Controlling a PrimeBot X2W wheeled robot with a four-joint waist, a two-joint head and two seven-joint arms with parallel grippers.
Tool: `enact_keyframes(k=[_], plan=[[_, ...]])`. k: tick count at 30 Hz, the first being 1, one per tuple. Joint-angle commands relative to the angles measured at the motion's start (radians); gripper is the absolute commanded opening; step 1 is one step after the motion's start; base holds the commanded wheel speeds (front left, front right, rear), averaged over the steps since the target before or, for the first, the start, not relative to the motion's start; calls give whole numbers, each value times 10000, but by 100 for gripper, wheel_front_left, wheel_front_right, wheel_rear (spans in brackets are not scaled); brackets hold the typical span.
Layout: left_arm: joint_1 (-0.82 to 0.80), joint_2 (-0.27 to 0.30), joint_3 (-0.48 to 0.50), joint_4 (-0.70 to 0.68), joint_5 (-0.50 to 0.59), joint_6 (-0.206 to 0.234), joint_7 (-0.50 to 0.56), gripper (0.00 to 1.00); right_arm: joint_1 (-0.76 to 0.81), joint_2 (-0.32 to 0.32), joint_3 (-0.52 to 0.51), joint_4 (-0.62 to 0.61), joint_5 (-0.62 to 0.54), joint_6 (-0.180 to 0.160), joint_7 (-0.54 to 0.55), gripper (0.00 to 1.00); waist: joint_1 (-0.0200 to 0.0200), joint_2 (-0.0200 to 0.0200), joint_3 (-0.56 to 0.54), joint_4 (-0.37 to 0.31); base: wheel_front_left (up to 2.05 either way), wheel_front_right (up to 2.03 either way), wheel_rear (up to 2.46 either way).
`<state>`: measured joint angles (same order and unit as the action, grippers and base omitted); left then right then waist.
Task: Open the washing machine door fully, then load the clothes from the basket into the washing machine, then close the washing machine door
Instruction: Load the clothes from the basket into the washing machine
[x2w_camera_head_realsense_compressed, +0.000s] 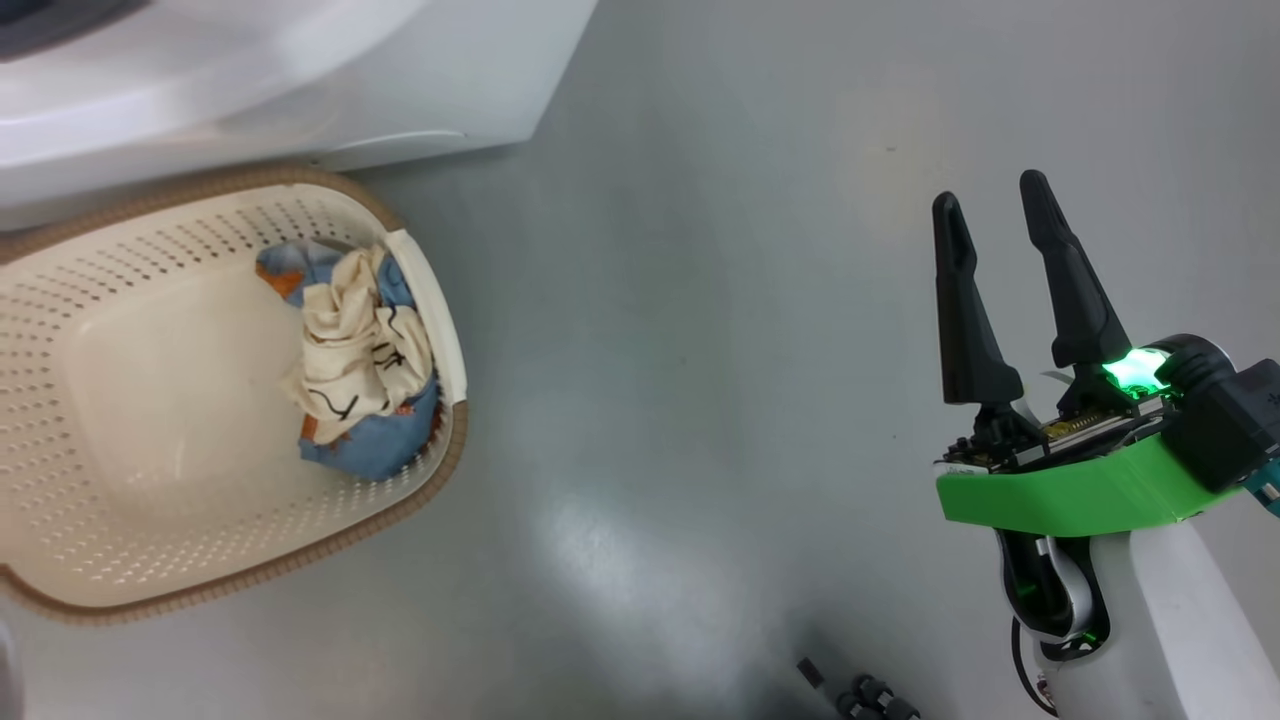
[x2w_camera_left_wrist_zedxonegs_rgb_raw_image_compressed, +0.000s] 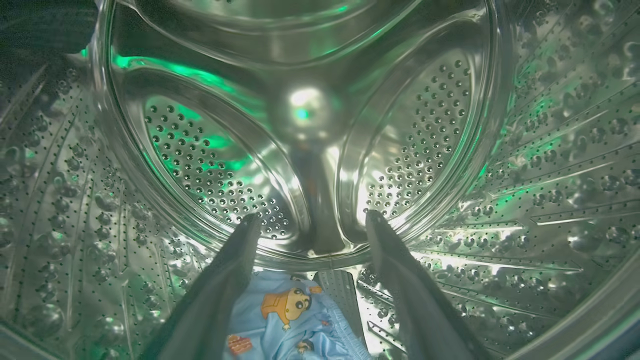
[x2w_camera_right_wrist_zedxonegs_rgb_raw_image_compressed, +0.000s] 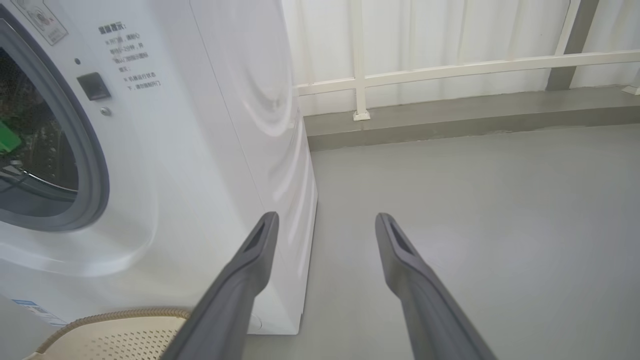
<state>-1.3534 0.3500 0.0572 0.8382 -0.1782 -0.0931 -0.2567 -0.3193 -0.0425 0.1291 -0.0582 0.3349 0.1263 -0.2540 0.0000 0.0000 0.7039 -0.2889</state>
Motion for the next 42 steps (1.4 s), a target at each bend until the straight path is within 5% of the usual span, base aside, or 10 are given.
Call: enact_keyframes(k=[1, 20, 42], plan=[[487, 287, 262, -521, 11, -36, -51, 100, 142, -78, 130, -217, -195, 44, -78, 100, 0, 0, -198, 135, 0, 0, 0], [4352, -1273, 1293, -3532, 256, -368, -51, 100, 465, -78, -363, -57, -791, 44, -78, 100, 0, 0, -1525, 973, 0, 0, 0], [8389, -2019, 881, -5403, 187, -375, -51, 100, 1548, -149, -929, 377, -1430, 44, -78, 100, 0, 0, -3788, 2039, 0, 0, 0]])
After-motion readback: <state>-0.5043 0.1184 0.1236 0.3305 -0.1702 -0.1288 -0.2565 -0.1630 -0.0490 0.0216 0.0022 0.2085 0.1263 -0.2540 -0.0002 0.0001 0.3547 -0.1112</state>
